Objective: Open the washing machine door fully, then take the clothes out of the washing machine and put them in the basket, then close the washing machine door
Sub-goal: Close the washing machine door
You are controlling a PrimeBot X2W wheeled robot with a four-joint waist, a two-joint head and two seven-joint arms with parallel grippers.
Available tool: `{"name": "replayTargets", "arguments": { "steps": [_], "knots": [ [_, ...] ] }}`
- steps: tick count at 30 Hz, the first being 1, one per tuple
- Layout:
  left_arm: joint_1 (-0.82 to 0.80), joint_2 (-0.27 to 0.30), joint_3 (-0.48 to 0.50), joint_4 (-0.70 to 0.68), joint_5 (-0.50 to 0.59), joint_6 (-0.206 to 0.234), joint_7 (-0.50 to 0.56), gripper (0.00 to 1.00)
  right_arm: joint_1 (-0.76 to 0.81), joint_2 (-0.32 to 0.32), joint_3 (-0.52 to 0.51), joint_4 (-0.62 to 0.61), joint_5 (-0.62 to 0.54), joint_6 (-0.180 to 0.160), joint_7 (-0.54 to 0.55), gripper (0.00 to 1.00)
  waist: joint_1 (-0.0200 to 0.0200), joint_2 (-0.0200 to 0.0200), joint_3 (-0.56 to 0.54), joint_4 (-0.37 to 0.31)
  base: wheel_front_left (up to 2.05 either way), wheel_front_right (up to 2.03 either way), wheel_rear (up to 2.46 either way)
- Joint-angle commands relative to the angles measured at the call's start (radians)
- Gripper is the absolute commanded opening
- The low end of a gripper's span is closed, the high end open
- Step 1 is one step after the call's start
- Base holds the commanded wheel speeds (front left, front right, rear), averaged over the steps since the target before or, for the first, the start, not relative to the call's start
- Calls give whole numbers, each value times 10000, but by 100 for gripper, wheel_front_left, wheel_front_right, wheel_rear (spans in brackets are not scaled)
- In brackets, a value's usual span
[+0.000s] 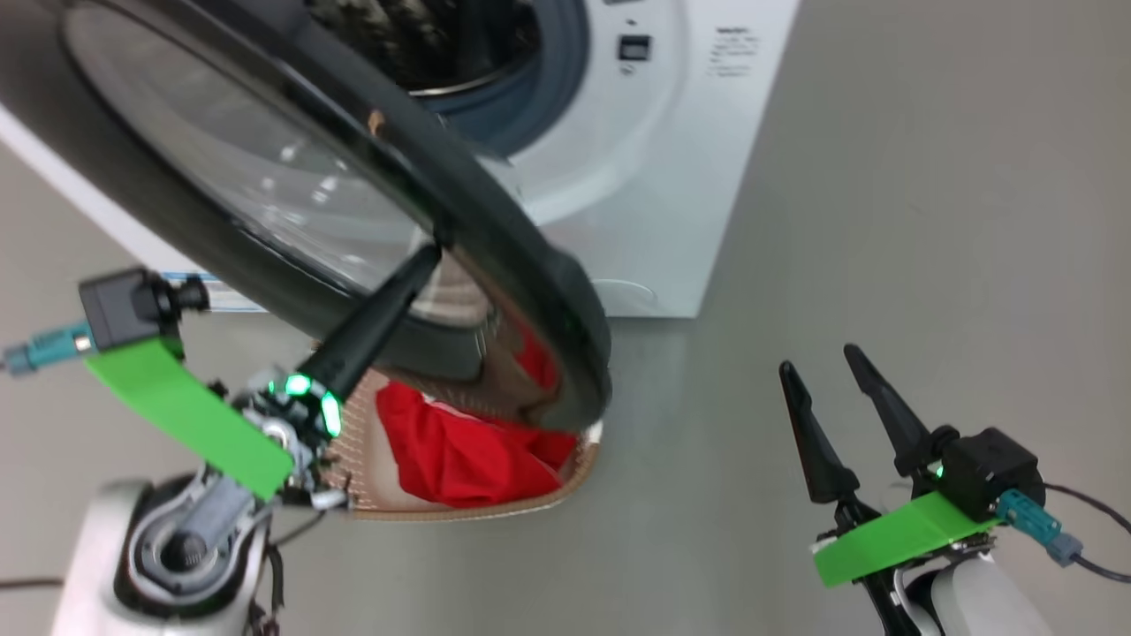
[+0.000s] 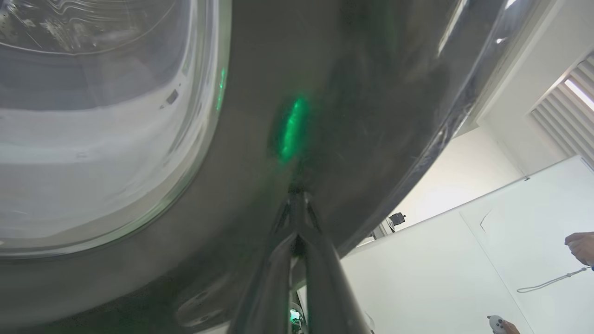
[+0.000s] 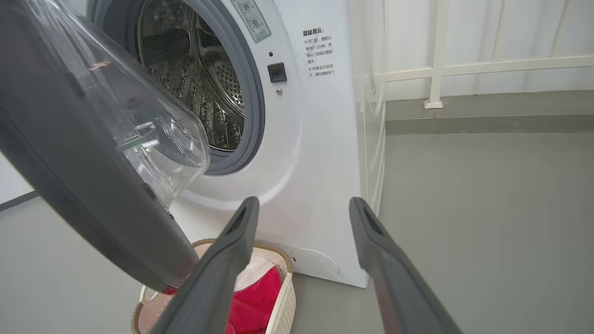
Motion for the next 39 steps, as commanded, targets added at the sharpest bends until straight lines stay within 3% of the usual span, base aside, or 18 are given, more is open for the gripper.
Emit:
{"name": "replayTargets", "arguments": {
  "steps": [1, 11, 22, 30, 39],
  "knots": [
    [-631, 370, 192, -109, 126, -69, -269, 0, -358, 17, 276, -311, 113, 46, -65, 100, 0, 0, 563, -614, 0, 0, 0],
    [-2373, 1312, -319, 999, 371, -69, -1986, 0, -533, 17, 280, -535, 441, 46, -65, 100, 0, 0, 1127, -1496, 0, 0, 0],
    [-3381, 2169, -1126, 2099, 129, -69, -3446, 0, -656, 17, 416, -589, 715, 46, -65, 100, 0, 0, 1238, -1893, 0, 0, 0],
    [-2830, 2580, -1823, 2231, -4, -69, -4267, 0, -474, 17, 252, -524, 650, 46, -65, 100, 0, 0, 872, -1787, 0, 0, 0],
    [-994, 2918, -2510, 2017, -117, -69, -5709, 0, 108, 17, 9, -392, 465, 46, -65, 100, 0, 0, 79, -1458, 0, 0, 0]
  ]
}}
